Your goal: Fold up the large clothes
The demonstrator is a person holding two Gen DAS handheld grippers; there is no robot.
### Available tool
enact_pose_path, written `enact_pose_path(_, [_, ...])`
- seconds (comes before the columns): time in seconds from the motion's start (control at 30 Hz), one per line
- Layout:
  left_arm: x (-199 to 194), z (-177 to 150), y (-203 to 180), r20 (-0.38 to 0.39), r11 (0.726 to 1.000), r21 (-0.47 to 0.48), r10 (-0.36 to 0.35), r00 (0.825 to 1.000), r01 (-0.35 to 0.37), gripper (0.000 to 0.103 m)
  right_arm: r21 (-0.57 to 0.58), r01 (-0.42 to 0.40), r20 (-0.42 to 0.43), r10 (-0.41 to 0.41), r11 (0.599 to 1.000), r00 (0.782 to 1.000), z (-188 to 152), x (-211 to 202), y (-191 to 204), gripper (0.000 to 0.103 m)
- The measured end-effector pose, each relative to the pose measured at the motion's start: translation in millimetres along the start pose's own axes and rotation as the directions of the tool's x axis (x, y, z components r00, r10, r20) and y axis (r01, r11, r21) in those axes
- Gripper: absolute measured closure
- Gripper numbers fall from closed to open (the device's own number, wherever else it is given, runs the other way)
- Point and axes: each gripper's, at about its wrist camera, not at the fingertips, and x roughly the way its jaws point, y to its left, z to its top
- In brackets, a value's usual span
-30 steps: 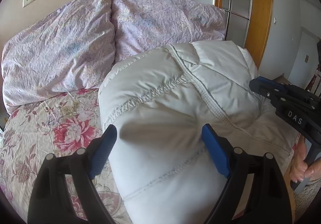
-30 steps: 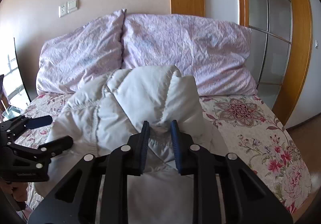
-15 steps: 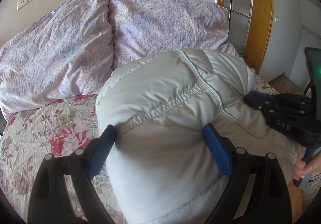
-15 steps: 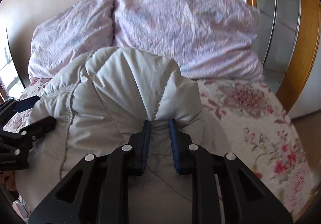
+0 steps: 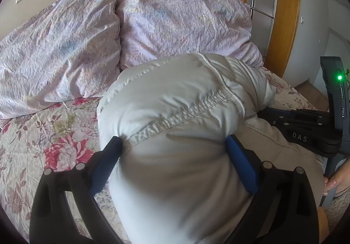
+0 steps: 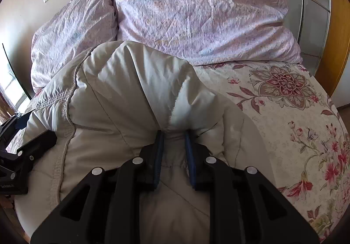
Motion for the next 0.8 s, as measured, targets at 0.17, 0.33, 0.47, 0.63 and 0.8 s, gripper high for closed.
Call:
enact_pose_path(0.17, [3.8,-3.9,2.1,0.009,1.000,-0.013,-0.008,1.000,0.008,0.007,-0.004,0.005,0.004,-0.005,1.000,1.000,-1.8,4.4,2.1,0.082])
enact_pose_path(0.33, [6.5,-6.6,3.3,0.016,1.000,-0.019,-0.016,1.000,0.016,0.006,-0.010,0.014,0.012,-0.014,1.000,1.000,-3.5,6.7,4.2,0.082])
enact_pose_path(0.47, [7.8,-8.9,4.5,0.023,0.999,-0.026,-0.024,0.999,0.024,0.006,-0.012,0.014,0.016,-0.014,1.000,1.000,-3.8,8.1,4.8,0.082])
enact_pose_path(0.63, [8.9,-11.3,5.8,0.036,0.999,-0.031,-0.030,0.999,0.031,0.005,-0.019,0.022,0.026,-0.022,1.000,0.999,-5.6,8.8,6.4,0.082])
enact_pose_path(0.8, [10.3,-13.4,5.9,0.048,0.999,-0.031,-0.032,0.998,0.033,0.005,-0.018,0.027,0.042,-0.026,0.999,0.999,-7.9,8.6,7.2,0.082])
